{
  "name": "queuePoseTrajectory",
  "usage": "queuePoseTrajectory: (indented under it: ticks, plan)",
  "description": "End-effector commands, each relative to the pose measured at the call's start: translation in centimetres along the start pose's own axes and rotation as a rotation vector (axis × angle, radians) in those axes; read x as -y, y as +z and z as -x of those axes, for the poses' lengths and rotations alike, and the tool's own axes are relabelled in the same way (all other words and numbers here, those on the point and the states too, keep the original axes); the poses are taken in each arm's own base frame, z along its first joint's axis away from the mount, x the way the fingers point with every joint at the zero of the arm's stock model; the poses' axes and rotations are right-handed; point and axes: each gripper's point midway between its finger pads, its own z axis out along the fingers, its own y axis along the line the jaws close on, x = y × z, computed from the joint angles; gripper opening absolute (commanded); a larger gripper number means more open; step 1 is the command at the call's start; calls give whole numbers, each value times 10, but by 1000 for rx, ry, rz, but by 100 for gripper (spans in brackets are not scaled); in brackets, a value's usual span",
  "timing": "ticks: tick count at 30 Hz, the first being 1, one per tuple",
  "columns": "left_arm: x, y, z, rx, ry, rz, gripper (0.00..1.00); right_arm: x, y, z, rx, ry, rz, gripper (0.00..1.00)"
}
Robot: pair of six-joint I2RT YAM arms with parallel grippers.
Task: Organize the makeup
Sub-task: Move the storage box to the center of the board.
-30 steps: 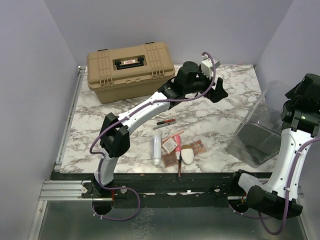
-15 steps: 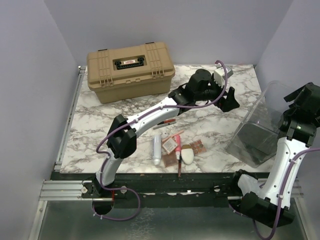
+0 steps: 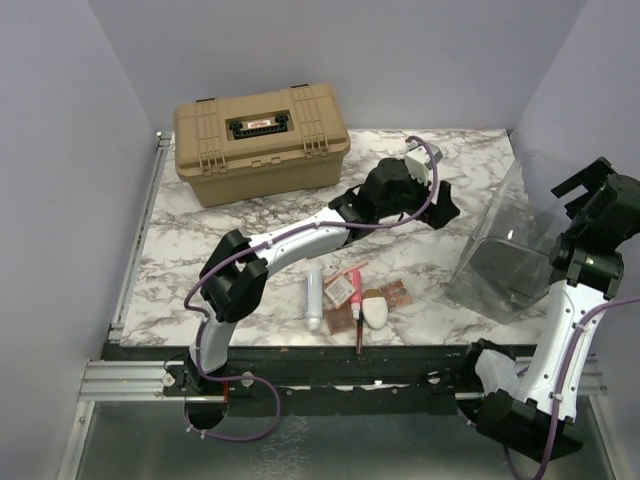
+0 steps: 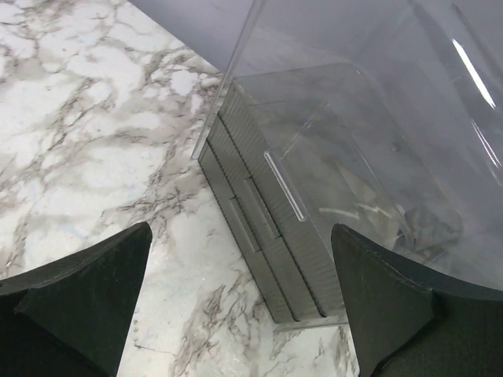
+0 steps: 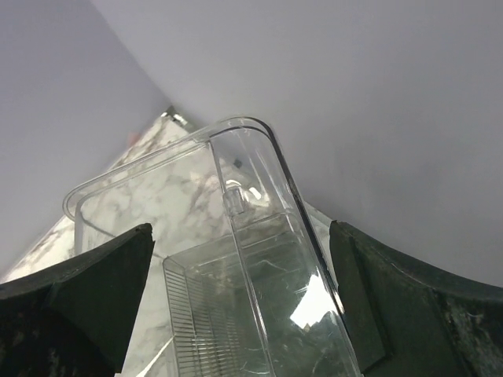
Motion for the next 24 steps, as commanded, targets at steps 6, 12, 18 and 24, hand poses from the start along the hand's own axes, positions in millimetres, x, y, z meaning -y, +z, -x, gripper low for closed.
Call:
queuePoseTrajectory:
  ticks: [6, 12, 18, 24]
  plan:
    - [-3, -42, 58, 235, 0, 109, 99, -41, 2, -116, -465, -29, 266, 100]
    - [-17, -58, 53, 230, -5, 145, 99, -74, 17, -118, -550, -38, 407, 100]
    - [-28, -75, 48, 218, -4, 167, 99, -94, 27, -121, -596, -81, 511, 100]
    - [-34, -81, 49, 213, -3, 161, 99, -109, 19, -141, -651, -104, 633, 100]
